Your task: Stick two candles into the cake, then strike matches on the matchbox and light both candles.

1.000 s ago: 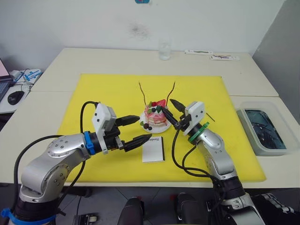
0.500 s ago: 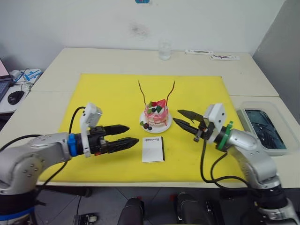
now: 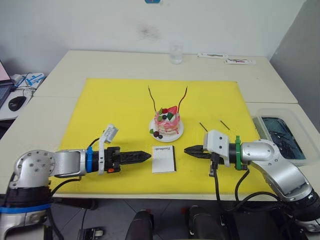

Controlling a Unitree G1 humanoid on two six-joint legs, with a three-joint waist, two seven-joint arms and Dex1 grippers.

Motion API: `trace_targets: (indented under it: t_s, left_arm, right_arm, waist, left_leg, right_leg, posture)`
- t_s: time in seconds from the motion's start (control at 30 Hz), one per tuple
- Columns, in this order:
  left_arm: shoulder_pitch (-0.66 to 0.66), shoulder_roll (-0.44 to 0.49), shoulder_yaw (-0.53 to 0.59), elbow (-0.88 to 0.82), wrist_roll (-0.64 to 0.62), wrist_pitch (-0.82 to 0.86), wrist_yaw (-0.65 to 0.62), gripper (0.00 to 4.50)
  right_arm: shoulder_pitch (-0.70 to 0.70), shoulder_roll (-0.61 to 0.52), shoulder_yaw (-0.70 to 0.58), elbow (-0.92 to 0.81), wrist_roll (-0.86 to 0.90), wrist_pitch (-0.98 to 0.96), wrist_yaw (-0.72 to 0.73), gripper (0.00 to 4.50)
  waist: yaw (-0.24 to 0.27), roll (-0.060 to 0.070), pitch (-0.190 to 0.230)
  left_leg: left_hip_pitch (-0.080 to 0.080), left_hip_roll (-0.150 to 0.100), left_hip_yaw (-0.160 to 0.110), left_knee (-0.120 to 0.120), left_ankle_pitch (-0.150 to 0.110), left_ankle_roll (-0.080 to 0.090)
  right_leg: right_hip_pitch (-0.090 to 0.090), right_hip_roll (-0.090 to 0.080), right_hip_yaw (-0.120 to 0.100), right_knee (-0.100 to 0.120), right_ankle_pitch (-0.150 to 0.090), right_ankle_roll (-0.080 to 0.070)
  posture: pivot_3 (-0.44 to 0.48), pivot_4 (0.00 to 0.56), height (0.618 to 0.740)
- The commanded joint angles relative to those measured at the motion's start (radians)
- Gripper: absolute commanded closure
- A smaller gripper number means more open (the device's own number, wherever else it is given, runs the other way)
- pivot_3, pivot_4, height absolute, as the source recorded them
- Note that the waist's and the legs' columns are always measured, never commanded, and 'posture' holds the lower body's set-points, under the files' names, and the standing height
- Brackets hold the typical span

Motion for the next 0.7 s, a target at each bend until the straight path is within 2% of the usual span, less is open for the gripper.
trace_targets:
  t_s: [0.03,0.43,0.7]
  left_arm:
    - [-0.010,-0.030,-0.022,0.020,-0.053,0.014,0.076,0.00]
    - [-0.045,-0.152,-0.072,0.058,-0.134,-0.025,0.210,0.00]
    - [-0.052,-0.163,-0.105,0.074,-0.119,-0.034,0.218,0.00]
  right_arm:
    - [-0.032,-0.006,0.025,-0.001,-0.028,0.002,0.023,4.48]
    - [-0.057,0.018,0.124,0.071,-0.136,-0.021,0.060,4.48]
    - [-0.078,0.060,0.151,0.144,-0.186,-0.043,0.058,4.48]
  waist:
    - [0.000,0.000,0.000]
    - [0.006,0.000,0.000]
    - [0.006,0.000,0.000]
  left_leg:
    - [0.000,0.000,0.000,0.000,0.000,0.000]
    - [0.000,-0.003,-0.002,0.002,0.000,0.000]
    - [0.000,-0.003,-0.003,0.001,0.000,0.000]
  right_leg:
    - [0.000,0.000,0.000,0.000,0.000,0.000]
    - [0.003,-0.003,-0.002,-0.001,-0.001,-0.002]
    - [0.003,-0.003,-0.002,-0.001,0.000,0.000]
  posture:
    - [0.000,0.150,0.740]
    - [0.000,0.150,0.740]
    - [0.000,0.150,0.740]
